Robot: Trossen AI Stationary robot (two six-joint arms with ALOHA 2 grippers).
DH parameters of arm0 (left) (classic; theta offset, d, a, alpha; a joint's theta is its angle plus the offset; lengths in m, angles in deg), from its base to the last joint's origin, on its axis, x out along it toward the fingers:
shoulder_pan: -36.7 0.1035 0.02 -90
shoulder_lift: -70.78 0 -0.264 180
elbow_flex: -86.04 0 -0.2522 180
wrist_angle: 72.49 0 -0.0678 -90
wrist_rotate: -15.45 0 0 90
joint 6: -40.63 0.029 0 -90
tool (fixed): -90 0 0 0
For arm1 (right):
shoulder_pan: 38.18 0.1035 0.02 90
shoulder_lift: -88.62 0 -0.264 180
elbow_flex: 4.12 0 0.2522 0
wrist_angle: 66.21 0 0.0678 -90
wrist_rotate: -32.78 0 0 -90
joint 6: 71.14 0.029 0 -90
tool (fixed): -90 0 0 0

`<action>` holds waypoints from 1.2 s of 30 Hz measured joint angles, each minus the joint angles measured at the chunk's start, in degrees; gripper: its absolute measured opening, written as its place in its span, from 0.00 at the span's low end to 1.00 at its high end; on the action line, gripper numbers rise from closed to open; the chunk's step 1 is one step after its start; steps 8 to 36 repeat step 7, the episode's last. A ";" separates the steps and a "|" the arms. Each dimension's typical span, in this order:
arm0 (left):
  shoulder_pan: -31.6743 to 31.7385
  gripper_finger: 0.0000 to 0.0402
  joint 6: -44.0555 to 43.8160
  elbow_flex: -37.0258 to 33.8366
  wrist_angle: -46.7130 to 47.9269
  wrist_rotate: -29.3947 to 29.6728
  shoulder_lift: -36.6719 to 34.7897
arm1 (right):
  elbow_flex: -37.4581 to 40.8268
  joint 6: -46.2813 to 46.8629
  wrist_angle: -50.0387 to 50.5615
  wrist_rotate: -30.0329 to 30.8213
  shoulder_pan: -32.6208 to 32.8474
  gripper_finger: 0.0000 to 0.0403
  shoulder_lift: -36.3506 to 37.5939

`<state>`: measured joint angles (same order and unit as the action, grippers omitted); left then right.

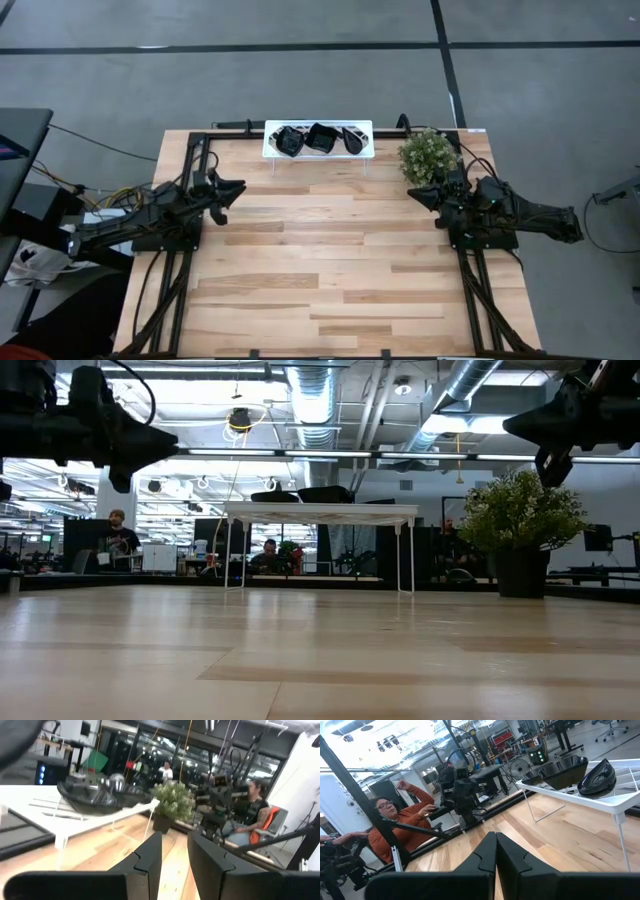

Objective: Pick & Place Mini shaped plates
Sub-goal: Return to home position

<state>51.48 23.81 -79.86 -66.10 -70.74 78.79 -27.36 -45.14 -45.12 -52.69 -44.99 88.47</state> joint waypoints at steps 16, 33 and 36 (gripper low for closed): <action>-0.01 0.24 0.01 0.02 3.00 0.01 0.40 | 0.00 -0.02 -0.02 -0.02 -0.02 0.00 0.00; -0.01 0.24 0.01 0.02 3.00 0.01 0.40 | 0.00 -0.02 -0.02 -0.02 -0.02 0.00 0.00; -0.01 0.24 0.01 0.02 3.00 0.01 0.40 | 0.00 -0.02 -0.02 -0.02 -0.02 0.00 0.00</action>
